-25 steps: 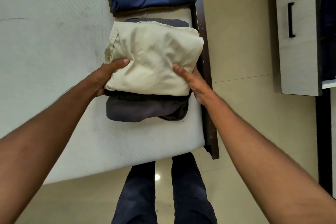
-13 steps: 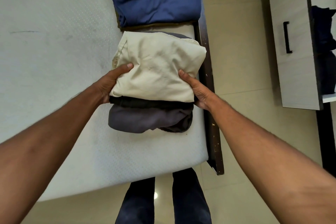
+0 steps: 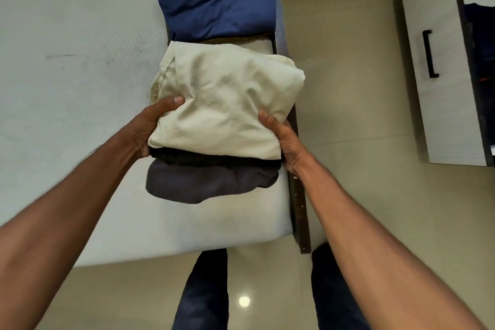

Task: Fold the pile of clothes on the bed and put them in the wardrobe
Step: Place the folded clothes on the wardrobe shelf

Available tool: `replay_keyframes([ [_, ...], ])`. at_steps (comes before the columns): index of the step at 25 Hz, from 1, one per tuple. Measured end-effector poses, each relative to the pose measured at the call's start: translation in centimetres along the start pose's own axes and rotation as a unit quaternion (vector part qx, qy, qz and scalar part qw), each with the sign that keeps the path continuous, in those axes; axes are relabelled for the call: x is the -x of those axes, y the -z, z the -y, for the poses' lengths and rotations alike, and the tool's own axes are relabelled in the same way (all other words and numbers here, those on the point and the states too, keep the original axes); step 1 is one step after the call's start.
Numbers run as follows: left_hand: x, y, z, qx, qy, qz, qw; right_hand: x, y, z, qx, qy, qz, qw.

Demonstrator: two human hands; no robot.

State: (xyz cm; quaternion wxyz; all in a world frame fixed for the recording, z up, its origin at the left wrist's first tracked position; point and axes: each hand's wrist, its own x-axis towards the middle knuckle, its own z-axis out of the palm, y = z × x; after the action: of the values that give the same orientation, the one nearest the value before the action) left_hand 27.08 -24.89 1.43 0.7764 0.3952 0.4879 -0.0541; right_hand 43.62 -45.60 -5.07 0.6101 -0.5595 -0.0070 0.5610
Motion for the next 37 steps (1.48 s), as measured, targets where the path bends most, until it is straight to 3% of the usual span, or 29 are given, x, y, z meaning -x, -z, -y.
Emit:
replay_keyframes([
  [7, 2.2, -18.2, -3.2, -0.047, -0.075, 0.008, 0.996, 8.6, 13.4, 11.0, -0.010, 0.082, 0.003, 0.997],
  [12, -0.4, -37.4, -3.7, -0.099, -0.068, 0.060, 0.991, 15.1, 29.0, 18.3, -0.023, 0.101, -0.104, 0.989],
  [16, -3.3, -47.6, -3.6, -0.141, -0.041, 0.112, 0.983, 18.3, 37.3, 19.8, -0.069, 0.096, -0.161, 0.980],
  [25, -13.8, -57.9, -7.6, -0.188, 0.064, 0.166, 0.966, 15.1, 45.8, 22.2, -0.149, 0.076, -0.240, 0.956],
  [30, -23.0, -62.5, -15.2, -0.228, 0.114, 0.188, 0.948, 7.8, 49.0, 27.6, -0.155, 0.071, -0.293, 0.941],
  [37, -33.0, -70.1, -27.0, -0.305, 0.117, 0.211, 0.921, -2.1, 52.9, 36.4, -0.219, 0.092, -0.333, 0.913],
])
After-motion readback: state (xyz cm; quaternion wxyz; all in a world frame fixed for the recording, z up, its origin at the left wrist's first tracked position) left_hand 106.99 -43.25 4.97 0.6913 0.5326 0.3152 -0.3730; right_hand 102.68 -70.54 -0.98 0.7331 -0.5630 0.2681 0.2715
